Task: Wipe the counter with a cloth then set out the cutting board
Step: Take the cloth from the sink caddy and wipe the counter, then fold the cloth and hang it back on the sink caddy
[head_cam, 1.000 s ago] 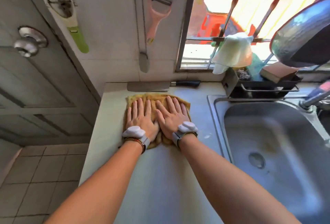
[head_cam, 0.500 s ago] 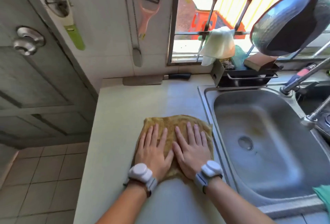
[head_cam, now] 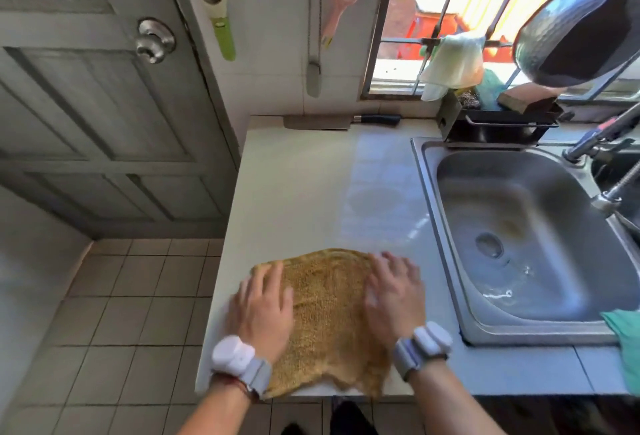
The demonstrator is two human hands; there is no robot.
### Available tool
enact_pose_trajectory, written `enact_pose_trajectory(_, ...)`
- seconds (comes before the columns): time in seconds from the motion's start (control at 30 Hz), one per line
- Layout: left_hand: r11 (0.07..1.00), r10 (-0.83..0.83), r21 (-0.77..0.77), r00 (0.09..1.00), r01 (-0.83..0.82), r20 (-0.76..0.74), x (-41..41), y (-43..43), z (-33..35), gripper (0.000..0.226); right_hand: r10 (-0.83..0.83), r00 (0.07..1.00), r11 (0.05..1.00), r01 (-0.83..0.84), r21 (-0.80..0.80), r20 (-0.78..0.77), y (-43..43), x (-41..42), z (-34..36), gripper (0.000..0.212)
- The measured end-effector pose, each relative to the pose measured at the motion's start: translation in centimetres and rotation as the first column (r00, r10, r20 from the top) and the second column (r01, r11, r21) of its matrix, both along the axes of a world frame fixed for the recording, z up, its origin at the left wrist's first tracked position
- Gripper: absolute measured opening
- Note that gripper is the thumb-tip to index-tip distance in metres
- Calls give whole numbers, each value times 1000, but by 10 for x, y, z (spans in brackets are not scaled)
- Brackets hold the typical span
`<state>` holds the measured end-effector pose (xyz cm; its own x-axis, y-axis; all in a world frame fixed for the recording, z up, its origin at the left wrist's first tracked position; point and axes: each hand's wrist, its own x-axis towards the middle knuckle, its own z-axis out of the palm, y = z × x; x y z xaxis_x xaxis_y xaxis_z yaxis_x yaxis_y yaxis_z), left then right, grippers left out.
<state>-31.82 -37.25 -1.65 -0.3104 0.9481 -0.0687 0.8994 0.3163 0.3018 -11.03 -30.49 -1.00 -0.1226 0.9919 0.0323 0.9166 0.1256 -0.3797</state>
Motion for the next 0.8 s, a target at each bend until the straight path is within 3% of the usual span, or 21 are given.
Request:
enact_pose_trajectory(0.07, 1000, 4, -25, 1000, -5, -15, -20, 21, 3, 44, -61, 987, 995, 72, -70, 146, 20, 19, 7, 52)
enact_pose_trajectory(0.17, 997, -41, -62, 999, 40, -29, -43, 45, 5, 26, 125, 961, 978, -77, -194, 247, 41, 32, 2, 49)
enact_pose_trajectory(0.27, 989, -56, -142, 998, 52, -23, -56, 62, 8, 10, 221, 941, 968, -180, -176, 257, 61, 34, 0, 28)
enact_pose_trajectory(0.43, 989, 13, -148, 1000, -11, 13, -72, 104, 11, 11, 221, 959, 966, -190, -177, 177, 110, 28, 7, 23)
enact_pose_trajectory(0.53, 995, 37, -92, 999, -35, 25, -85, 143, 17, 15, 205, 966, 971, -181, -158, 156, 156, 16, 16, 23)
enact_pose_trajectory(0.63, 1000, 17, -7, 999, -17, -28, -92, 185, 39, 17, 155, 975, 988, -151, -41, 157, 203, 2, 34, 21)
enact_pose_trajectory(0.73, 976, 52, 215, 995, -32, -88, -101, 215, 81, 19, 56, 995, 991, -65, 120, 83, 240, -8, 72, 19)
enact_pose_trajectory(0.8, 910, 62, 413, 996, -32, -59, -110, 221, 116, 18, 46, 998, 978, -37, 207, -40, 257, -7, 106, 20)
